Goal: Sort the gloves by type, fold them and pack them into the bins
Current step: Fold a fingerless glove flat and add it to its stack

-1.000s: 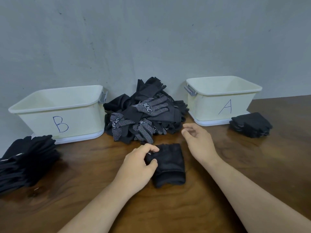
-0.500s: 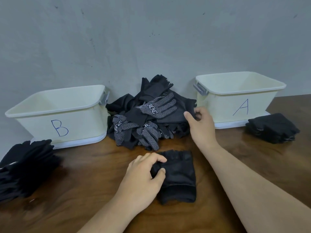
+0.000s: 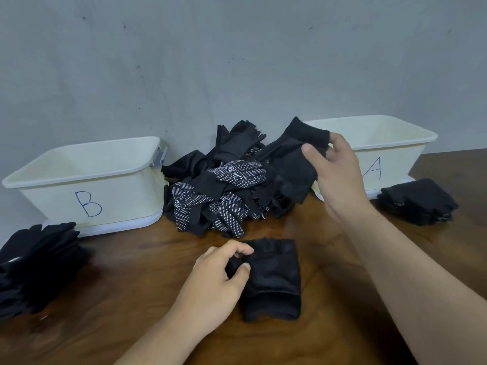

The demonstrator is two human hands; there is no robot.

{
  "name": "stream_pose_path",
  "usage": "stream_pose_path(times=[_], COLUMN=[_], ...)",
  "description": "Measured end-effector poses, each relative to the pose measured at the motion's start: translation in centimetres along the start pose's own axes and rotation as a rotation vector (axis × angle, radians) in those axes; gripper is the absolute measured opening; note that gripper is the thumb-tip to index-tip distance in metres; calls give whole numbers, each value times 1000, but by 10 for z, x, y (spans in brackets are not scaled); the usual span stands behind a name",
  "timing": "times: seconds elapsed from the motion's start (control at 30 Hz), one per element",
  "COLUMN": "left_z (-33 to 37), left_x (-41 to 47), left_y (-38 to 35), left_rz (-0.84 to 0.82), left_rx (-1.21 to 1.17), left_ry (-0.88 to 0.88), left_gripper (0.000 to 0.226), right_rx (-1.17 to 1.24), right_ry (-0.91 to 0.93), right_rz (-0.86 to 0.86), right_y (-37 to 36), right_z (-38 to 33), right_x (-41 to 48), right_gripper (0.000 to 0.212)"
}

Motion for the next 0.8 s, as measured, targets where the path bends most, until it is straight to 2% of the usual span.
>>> stream_pose_path(times=[0.1, 0.2, 0.33, 0.4, 0.47, 0.6, 0.7, 0.8], left_z=[2, 6, 19, 29, 34, 36, 35, 32], left_x=[2, 1, -9, -17, -24, -29, -23, -13], left_y=[2, 13, 27, 32, 38, 51, 54, 53], left_rz=[-9, 57, 80, 79, 117, 193, 160, 100], left_rx=[-92, -227, -359, -422, -481, -618, -661, -631], left_ry=[-28, -39, -112, -157, -185, -207, -208, -225], left_gripper=[31, 30, 57, 62, 56, 17, 15, 21], right_rx=[-3, 14, 69, 114, 157, 151, 174, 89], right_ry=[-31, -88, -123, -138, -159, -171, -219, -151], right_rz=[-117, -210, -249, -244, -255, -303, -435, -491], right_y=[-7, -13, -32, -41, -49, -53, -51, -39], right_z=[-4, -1, -6, -10, -11, -9, -3, -3], right_x=[-23, -51, -73, -79, -87, -90, -85, -74], right_gripper=[30, 30, 29, 26, 23, 18, 22, 23])
Point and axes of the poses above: each hand's wrist, its own x-axis towards the middle knuckle, its own y-axis out of the back of the hand, z = x × y, the point moved 9 cm from there along x, towards the middle knuckle, and after that the axes turned 15 degrees about y, right-handed, at the moved point
